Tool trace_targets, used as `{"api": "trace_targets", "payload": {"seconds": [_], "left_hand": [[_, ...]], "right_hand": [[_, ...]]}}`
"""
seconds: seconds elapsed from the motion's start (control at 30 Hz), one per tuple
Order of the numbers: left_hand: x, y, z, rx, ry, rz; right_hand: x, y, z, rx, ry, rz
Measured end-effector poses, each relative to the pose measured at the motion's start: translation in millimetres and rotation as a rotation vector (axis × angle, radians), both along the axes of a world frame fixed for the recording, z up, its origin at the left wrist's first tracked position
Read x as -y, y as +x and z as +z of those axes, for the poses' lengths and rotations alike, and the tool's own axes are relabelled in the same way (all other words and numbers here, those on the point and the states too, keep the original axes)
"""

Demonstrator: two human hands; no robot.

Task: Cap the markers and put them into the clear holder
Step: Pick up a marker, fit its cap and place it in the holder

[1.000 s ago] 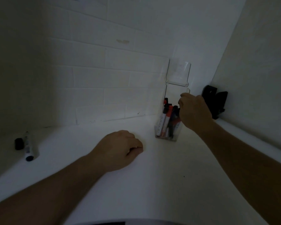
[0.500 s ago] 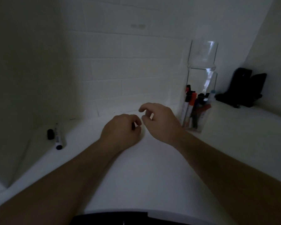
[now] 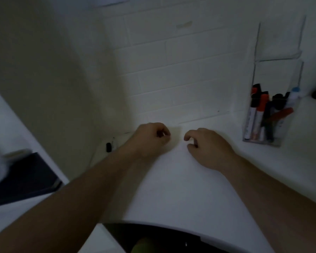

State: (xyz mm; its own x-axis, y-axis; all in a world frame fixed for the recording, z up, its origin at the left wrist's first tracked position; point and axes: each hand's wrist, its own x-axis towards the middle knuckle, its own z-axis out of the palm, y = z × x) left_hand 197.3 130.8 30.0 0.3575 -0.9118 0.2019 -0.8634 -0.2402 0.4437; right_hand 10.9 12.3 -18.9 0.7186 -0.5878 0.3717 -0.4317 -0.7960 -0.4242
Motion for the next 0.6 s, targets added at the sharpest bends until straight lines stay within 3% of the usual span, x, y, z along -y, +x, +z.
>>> {"api": "trace_targets", "payload": {"seconds": [0.13,0.3,0.4,0.6], "left_hand": [[-40.7,38.8,18.3,0.088,0.020,0.294],[-76.6,62.5,15.1,0.067,0.192,0.518],[-79.2,56.5,6.4,0.096,0.290,0.492],[-54.8,39.1,0.5,0.114,0.244,0.388]], "right_hand": [[-1.0,-0.4,-1.6,-0.005,0.008,0.010],[-2.7,-3.2,0.1,-0.003,0.025,0.031],[-4.4,-5.0,1.2,-0.008,0.035,0.040],[-5.3,-9.8,1.6,0.027,0.057,0.041]]}}
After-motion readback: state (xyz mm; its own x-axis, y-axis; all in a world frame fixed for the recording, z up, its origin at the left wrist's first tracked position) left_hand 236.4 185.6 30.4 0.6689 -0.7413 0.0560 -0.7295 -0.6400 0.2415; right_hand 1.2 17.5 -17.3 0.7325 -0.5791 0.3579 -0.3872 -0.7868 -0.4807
